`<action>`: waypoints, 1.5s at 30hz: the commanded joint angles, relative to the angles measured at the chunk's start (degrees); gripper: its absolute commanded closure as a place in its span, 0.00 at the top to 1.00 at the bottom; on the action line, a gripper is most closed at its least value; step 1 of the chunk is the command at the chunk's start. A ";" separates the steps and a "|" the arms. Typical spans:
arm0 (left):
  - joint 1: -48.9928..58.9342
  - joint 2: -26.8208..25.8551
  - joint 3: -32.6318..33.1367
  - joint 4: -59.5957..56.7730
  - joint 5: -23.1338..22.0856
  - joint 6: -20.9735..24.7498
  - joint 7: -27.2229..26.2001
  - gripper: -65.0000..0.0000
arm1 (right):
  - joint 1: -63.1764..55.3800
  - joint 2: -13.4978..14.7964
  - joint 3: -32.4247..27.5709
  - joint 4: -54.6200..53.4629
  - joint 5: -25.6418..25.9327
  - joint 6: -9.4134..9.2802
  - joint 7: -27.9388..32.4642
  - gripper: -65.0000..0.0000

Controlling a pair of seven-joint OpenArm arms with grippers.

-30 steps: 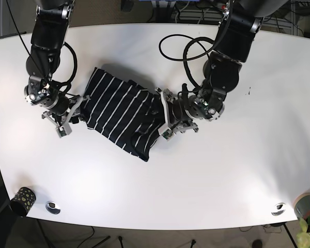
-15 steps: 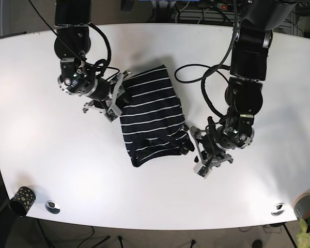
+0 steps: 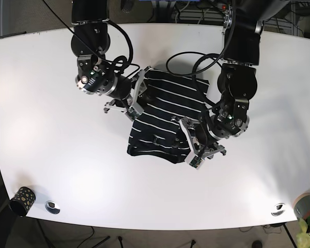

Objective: Fold the T-shirt properly

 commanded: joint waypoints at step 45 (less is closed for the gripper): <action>9.22 -18.39 -7.33 -22.84 3.93 10.74 -17.72 0.74 | 0.99 4.46 13.02 4.68 0.94 0.28 1.23 0.27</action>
